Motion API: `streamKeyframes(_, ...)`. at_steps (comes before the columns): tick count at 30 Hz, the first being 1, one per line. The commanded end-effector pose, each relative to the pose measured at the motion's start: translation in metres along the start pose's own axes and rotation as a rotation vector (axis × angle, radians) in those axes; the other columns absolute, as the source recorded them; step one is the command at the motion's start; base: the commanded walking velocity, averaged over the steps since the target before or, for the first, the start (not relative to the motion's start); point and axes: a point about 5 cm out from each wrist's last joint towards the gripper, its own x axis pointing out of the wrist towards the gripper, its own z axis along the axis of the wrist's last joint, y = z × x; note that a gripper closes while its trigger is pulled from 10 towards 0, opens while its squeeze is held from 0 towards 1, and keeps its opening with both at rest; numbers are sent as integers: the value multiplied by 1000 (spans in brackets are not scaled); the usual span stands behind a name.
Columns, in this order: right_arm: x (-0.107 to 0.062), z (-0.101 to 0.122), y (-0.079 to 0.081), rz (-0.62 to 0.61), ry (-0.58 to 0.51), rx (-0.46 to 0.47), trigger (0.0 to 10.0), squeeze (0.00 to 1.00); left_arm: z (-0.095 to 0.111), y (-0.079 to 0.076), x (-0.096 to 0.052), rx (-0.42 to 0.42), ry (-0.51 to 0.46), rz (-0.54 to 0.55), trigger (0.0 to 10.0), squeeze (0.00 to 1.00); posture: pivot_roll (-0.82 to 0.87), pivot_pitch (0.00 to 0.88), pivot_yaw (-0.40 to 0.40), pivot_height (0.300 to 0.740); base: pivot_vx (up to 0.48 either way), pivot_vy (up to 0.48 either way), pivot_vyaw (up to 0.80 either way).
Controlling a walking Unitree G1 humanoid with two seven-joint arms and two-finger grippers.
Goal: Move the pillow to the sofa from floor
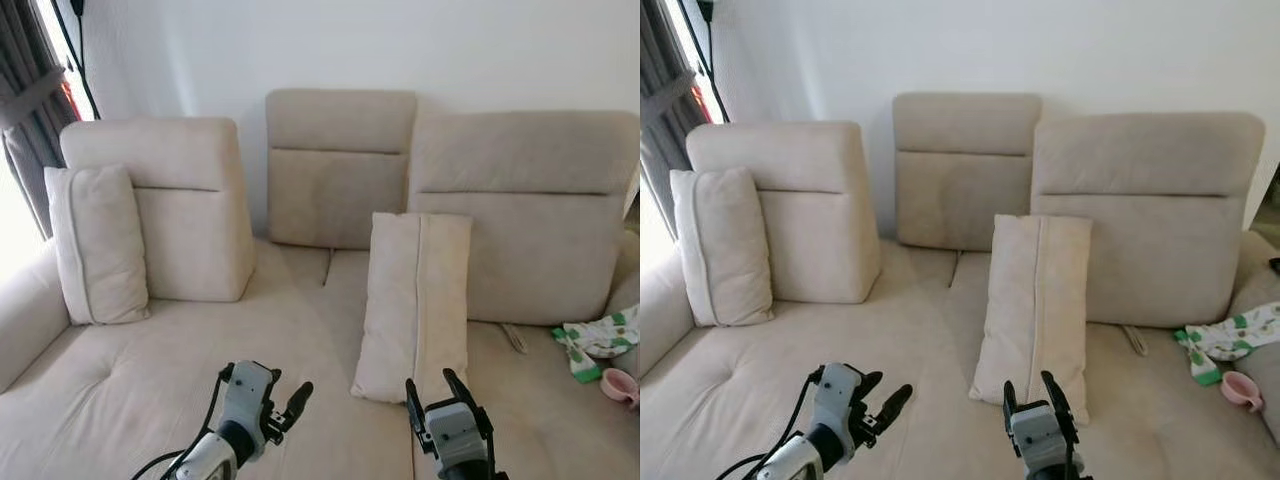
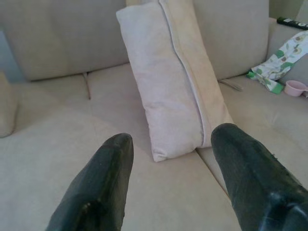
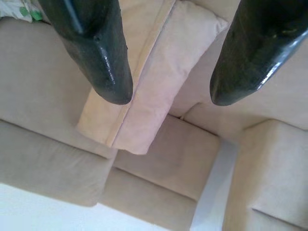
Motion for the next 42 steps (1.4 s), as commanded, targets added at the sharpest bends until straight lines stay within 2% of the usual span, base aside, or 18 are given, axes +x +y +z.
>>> streamKeyframes(1, 1, 1, 3, 9, -5, -4, 10000, 0, -2, 1, -3, -4, 8, -1, 10000, 0, 90, 0, 85, 740, -266, 0, 0)
streamKeyframes(19, 2, 0, 4, 4, -5, -5, 10000, 0, -1, -1, -3, 0, 9, -7, 10000, 0, 90, 0, 89, 740, -265, 0, 0)
streamKeyframes(25, 2, -2, 2, 1, 6, -4, 10000, 0, -1, -3, -1, -1, 10, -17, 10000, 0, 85, 0, 88, 740, 0, 0, 0)
streamKeyframes(35, 3, -2, 1, -4, 16, 80, 10000, 0, -2, -4, -1, -4, 12, -21, 10000, 0, 84, 0, 83, 740, 0, 0, -160)
streamKeyframes(39, 3, -2, 0, -4, 21, 73, 10000, 0, -2, -5, 0, -4, 13, -23, 10000, 0, 84, 0, 82, 740, 0, 0, -800)
streamKeyframes(42, 3, -2, 2, 10, 14, 55, 10000, 0, -3, -5, 0, -5, 13, -24, 10000, 0, 86, 0, 81, 740, 0, 0, 0)
